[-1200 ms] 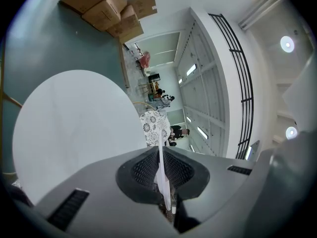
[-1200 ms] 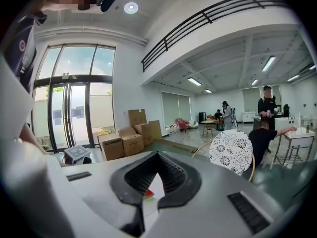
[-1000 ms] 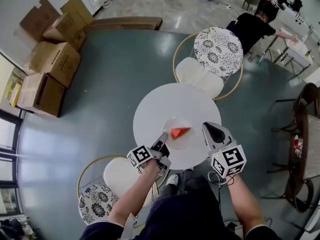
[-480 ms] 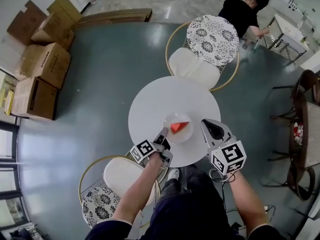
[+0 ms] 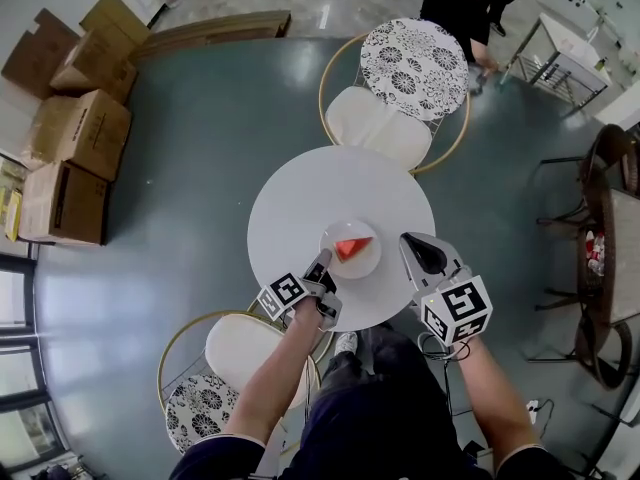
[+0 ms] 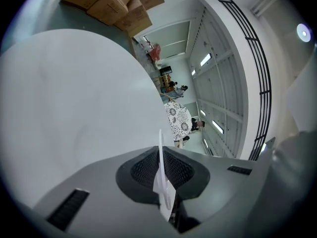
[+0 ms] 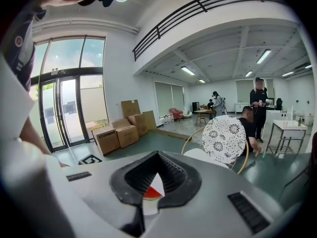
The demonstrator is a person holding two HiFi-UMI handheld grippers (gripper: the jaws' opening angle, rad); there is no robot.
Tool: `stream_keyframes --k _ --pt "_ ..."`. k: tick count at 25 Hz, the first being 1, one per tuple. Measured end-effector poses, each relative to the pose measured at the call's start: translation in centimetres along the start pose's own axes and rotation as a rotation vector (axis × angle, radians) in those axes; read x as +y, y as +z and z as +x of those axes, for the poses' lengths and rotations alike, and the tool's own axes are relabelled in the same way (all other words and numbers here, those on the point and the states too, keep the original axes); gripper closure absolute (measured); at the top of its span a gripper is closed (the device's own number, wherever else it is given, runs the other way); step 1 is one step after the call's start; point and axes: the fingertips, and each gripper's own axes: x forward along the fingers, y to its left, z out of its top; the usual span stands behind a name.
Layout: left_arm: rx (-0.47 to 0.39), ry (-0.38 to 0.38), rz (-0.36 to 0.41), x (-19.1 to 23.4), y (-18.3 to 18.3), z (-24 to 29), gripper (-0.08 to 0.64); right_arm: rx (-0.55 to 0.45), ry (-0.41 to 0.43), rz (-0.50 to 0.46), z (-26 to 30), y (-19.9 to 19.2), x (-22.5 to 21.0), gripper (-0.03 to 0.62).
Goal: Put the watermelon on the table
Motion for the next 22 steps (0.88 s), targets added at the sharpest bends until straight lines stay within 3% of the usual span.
stream_keyframes --k 13,22 --pt "0.008 0.063 0.033 0.5 0.1 0.7 0.541 -0.003 0.002 0.027 -0.3 -0.5 -1.0 0.589" --pt "0.063 0.201 0.161 1.0 -0.3 0.6 0.538 -0.007 0.010 0.040 -0.8 -0.7 -1.1 0.589"
